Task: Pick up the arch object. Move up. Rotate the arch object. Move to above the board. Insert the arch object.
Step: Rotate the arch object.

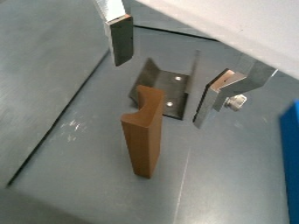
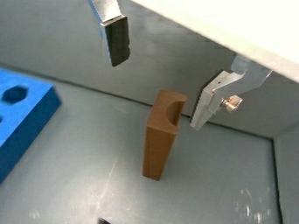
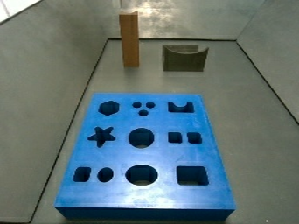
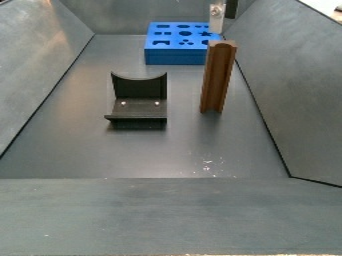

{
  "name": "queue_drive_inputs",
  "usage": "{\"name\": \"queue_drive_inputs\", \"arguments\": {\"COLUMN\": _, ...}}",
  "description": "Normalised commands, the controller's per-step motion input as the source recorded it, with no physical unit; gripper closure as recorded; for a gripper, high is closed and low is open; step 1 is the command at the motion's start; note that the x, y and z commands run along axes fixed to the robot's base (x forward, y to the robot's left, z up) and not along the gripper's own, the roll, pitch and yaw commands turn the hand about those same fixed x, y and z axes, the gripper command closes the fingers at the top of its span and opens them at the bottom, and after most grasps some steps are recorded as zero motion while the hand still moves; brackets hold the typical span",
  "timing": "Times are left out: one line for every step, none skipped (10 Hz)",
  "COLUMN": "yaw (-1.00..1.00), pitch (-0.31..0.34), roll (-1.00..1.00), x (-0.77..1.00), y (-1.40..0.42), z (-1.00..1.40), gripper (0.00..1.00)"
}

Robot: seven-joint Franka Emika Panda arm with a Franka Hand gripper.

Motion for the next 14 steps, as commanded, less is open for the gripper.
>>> {"name": "queue_drive_inputs", "arguments": {"yaw": 1.00, "pitch": 0.007, "roll": -0.01, "x": 0.03, "y": 0.00, "z": -0.02, "gripper": 0.00}}
{"name": "queue_drive_inputs", "arguments": {"yaw": 1.00, "pitch": 0.008, "roll": -0.01, "x": 0.03, "y": 0.00, "z": -0.02, "gripper": 0.00}}
{"name": "queue_drive_inputs", "arguments": {"yaw": 1.00, "pitch": 0.008, "roll": -0.01, "x": 0.03, "y": 0.00, "z": -0.02, "gripper": 0.00}}
{"name": "queue_drive_inputs", "arguments": {"yaw": 1.00, "pitch": 0.008, "roll": -0.01, "x": 0.03, "y": 0.00, "z": -0.02, "gripper": 0.00}}
{"name": "queue_drive_inputs", "arguments": {"yaw": 1.00, "pitch": 0.009, "roll": -0.01, "x": 0.03, "y": 0.00, "z": -0.02, "gripper": 0.00}}
{"name": "queue_drive_inputs", "arguments": {"yaw": 1.00, "pitch": 0.009, "roll": -0.01, "x": 0.03, "y": 0.00, "z": -0.02, "gripper": 0.00}}
{"name": "queue_drive_inputs", "arguments": {"yaw": 1.00, "pitch": 0.009, "roll": -0.01, "x": 0.03, "y": 0.00, "z": -0.02, "gripper": 0.00}}
{"name": "queue_drive_inputs", "arguments": {"yaw": 1.00, "pitch": 0.010, "roll": -0.01, "x": 0.03, "y": 0.00, "z": -0.02, "gripper": 0.00}}
{"name": "queue_drive_inputs", "arguments": {"yaw": 1.00, "pitch": 0.010, "roll": -0.01, "x": 0.03, "y": 0.00, "z": -0.02, "gripper": 0.00}}
{"name": "queue_drive_inputs", "arguments": {"yaw": 1.00, "pitch": 0.011, "roll": -0.01, "x": 0.03, "y": 0.00, "z": -0.02, "gripper": 0.00}}
{"name": "queue_drive_inputs", "arguments": {"yaw": 1.00, "pitch": 0.011, "roll": -0.01, "x": 0.03, "y": 0.00, "z": -0.02, "gripper": 0.00}}
{"name": "queue_drive_inputs", "arguments": {"yaw": 1.00, "pitch": 0.012, "roll": -0.01, "x": 0.03, "y": 0.00, "z": -0.02, "gripper": 0.00}}
{"name": "queue_drive_inputs", "arguments": {"yaw": 1.00, "pitch": 0.012, "roll": -0.02, "x": 0.03, "y": 0.00, "z": -0.02, "gripper": 0.00}}
{"name": "queue_drive_inputs", "arguments": {"yaw": 1.00, "pitch": 0.013, "roll": -0.02, "x": 0.03, "y": 0.00, "z": -0.02, "gripper": 0.00}}
